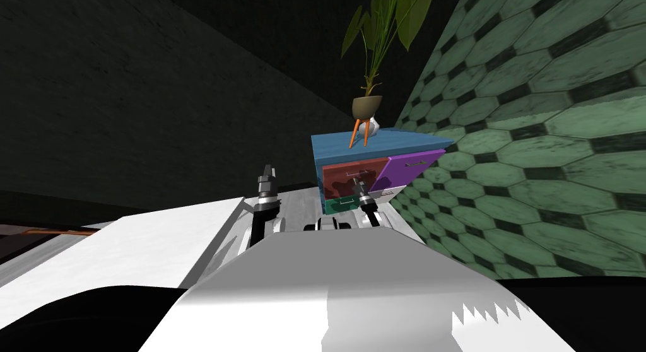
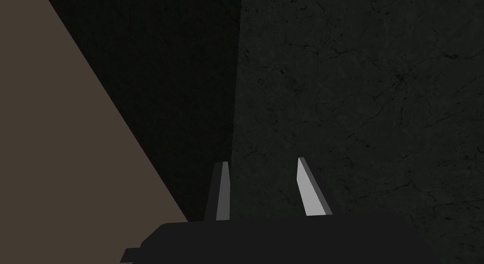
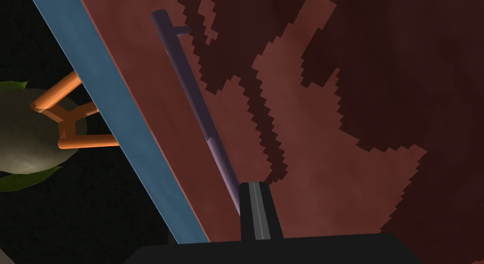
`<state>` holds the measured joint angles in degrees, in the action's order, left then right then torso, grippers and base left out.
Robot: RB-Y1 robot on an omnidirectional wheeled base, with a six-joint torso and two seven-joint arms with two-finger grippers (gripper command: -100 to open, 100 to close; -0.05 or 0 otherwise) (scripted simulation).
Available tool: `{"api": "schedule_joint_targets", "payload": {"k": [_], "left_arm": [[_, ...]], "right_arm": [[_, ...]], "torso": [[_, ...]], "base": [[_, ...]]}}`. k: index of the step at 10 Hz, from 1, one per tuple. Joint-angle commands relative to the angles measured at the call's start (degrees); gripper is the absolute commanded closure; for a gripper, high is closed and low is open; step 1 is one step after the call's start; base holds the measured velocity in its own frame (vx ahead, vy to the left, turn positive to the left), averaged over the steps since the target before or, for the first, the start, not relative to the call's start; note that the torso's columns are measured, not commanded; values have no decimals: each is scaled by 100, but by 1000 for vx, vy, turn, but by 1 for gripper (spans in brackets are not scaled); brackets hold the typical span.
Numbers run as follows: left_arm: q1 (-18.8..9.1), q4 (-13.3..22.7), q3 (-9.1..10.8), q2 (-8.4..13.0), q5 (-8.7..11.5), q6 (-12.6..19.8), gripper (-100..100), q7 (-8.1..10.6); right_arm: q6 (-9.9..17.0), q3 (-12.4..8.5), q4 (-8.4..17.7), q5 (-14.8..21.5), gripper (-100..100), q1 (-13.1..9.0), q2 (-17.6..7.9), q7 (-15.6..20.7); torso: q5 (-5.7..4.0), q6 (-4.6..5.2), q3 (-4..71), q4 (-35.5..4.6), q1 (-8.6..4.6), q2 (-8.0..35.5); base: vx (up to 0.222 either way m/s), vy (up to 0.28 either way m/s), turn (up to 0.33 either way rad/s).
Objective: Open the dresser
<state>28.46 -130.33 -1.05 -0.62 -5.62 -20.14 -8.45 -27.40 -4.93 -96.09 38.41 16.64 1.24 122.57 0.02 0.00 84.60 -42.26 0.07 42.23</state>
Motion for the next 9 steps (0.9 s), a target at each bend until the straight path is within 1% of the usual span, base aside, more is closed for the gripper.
{"api": "schedule_joint_targets", "payload": {"k": [1,4,7,8,9], "left_arm": [[-1,0,-1,-1,0,0,0,0],[-1,0,-2,-1,0,0,0,0],[-1,0,-1,-1,0,0,0,0],[-1,0,-1,-1,0,0,0,0],[-1,0,-2,-1,0,0,0,0]], "right_arm": [[-7,15,-4,6,-100,6,-223,19],[31,23,-17,8,-100,-6,-668,-4],[105,39,-47,15,-100,-28,-998,-44],[237,67,-112,32,-100,-67,-1011,-106],[318,84,-161,46,-100,-89,-928,-133]], "torso": [[3,-2,-6,-3,14,9],[-1,0,-6,-3,-3,9],[-3,0,-3,-2,-8,4],[-2,0,-3,-2,-7,5],[-1,-1,-5,-3,0,9]], "base": [[2,-8,9],[-4,5,2],[-7,6,7],[-22,20,42],[-34,27,37]]}}
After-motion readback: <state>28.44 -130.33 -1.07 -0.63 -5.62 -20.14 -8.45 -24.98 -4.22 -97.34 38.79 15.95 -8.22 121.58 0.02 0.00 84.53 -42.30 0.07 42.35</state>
